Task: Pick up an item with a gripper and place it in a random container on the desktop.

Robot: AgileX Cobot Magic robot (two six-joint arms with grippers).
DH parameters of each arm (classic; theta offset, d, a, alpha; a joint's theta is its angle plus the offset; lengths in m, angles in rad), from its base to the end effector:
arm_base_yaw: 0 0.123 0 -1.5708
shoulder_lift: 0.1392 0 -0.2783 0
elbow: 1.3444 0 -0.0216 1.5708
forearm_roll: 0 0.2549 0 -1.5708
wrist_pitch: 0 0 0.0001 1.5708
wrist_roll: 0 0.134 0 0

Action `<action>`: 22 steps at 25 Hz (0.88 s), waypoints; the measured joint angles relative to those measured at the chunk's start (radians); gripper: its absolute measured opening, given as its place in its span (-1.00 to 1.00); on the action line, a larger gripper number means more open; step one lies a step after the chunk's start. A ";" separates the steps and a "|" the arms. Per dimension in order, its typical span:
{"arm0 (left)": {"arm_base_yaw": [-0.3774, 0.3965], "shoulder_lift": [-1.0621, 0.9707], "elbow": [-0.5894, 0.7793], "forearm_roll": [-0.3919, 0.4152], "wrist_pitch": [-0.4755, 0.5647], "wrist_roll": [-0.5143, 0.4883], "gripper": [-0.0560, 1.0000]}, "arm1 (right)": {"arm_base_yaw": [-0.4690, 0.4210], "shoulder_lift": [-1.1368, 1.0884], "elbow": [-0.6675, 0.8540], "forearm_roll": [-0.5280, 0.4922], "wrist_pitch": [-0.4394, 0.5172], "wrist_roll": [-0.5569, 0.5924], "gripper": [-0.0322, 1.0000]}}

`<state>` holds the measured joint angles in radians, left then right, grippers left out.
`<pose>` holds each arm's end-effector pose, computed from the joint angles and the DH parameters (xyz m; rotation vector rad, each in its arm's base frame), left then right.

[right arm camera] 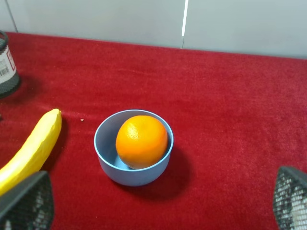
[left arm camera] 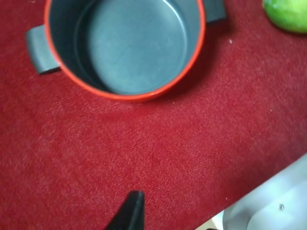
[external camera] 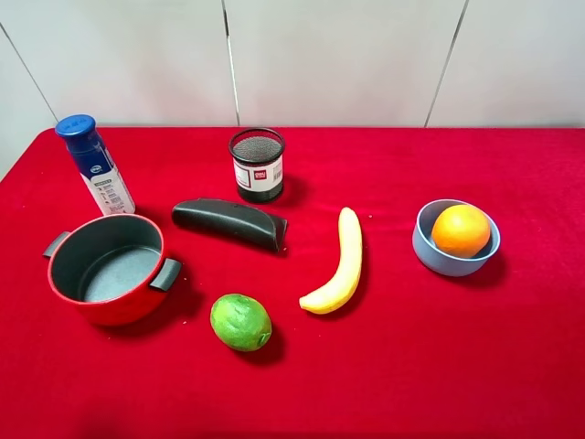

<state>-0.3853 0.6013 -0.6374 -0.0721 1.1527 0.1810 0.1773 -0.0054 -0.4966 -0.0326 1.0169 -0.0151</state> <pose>0.1022 -0.0510 0.2490 0.7142 2.5057 -0.1697 0.0459 0.0044 0.2641 -0.1913 1.9895 0.0655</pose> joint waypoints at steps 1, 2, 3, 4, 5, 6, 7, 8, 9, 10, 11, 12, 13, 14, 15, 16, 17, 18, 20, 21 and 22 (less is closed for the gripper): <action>0.028 -0.023 0.008 -0.002 0.000 0.000 0.96 | 0.000 0.000 0.000 0.000 0.000 0.000 0.41; 0.050 -0.049 0.016 -0.002 0.000 0.000 0.96 | 0.000 0.000 0.000 0.000 0.000 0.000 0.41; 0.077 -0.075 0.023 -0.002 0.000 0.000 0.96 | 0.000 0.000 0.000 0.000 0.000 0.000 0.41; 0.102 -0.097 0.030 -0.002 0.000 0.000 0.96 | 0.000 0.000 0.000 0.000 0.000 0.000 0.41; 0.125 -0.123 0.039 -0.003 0.000 0.000 0.96 | 0.000 0.000 0.000 0.000 0.000 0.000 0.41; 0.143 -0.150 0.048 -0.003 0.000 0.000 0.96 | 0.000 0.000 0.000 0.000 0.000 0.000 0.41; 0.165 -0.177 0.060 -0.004 -0.001 0.000 0.96 | 0.000 0.000 0.000 0.000 0.000 0.000 0.41; 0.186 -0.202 0.072 -0.004 -0.007 0.000 0.96 | 0.000 0.000 0.000 0.000 0.000 0.000 0.41; 0.203 -0.230 0.089 -0.007 -0.014 0.000 0.96 | 0.000 0.000 0.000 0.000 0.000 0.000 0.41; 0.222 -0.258 0.108 -0.013 -0.027 0.000 0.96 | 0.000 0.000 0.000 0.000 0.000 0.000 0.41; 0.240 -0.286 0.125 -0.025 -0.049 0.001 0.96 | 0.000 0.000 0.000 0.000 0.000 0.000 0.41; 0.256 -0.306 0.133 -0.040 -0.062 0.004 0.96 | 0.000 0.000 0.000 0.000 0.000 0.000 0.41; 0.269 -0.327 0.137 -0.053 -0.068 0.009 0.96 | 0.000 0.000 0.000 0.000 0.000 0.000 0.41; 0.283 -0.347 0.137 -0.060 -0.073 0.016 0.96 | 0.000 0.000 0.000 0.000 0.000 0.000 0.41; 0.297 -0.365 0.137 -0.065 -0.076 0.020 0.96 | 0.000 0.000 0.000 0.000 0.000 0.000 0.41; 0.307 -0.380 0.137 -0.069 -0.077 0.020 0.96 | 0.000 0.000 0.000 0.000 0.000 0.000 0.41; 0.318 -0.399 0.140 -0.070 -0.079 0.022 0.96 | 0.000 0.000 0.000 0.000 0.000 0.000 0.41; 0.328 -0.419 0.141 -0.071 -0.079 0.023 0.96 | 0.000 0.000 0.000 0.000 0.000 0.000 0.41; 0.339 -0.463 0.142 -0.072 -0.079 0.023 0.96 | 0.000 0.000 0.000 0.000 0.000 0.000 0.41; 0.342 -0.489 0.142 -0.073 -0.079 0.023 0.96 | 0.000 0.000 0.000 0.000 0.000 0.000 0.41; 0.342 -0.512 0.142 -0.074 -0.079 0.023 0.96 | 0.000 0.000 0.000 0.000 0.000 0.000 0.41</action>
<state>-0.0436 0.0897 -0.4957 -0.1459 1.0738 0.2036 0.1773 -0.0054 -0.4966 -0.0326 1.0169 -0.0151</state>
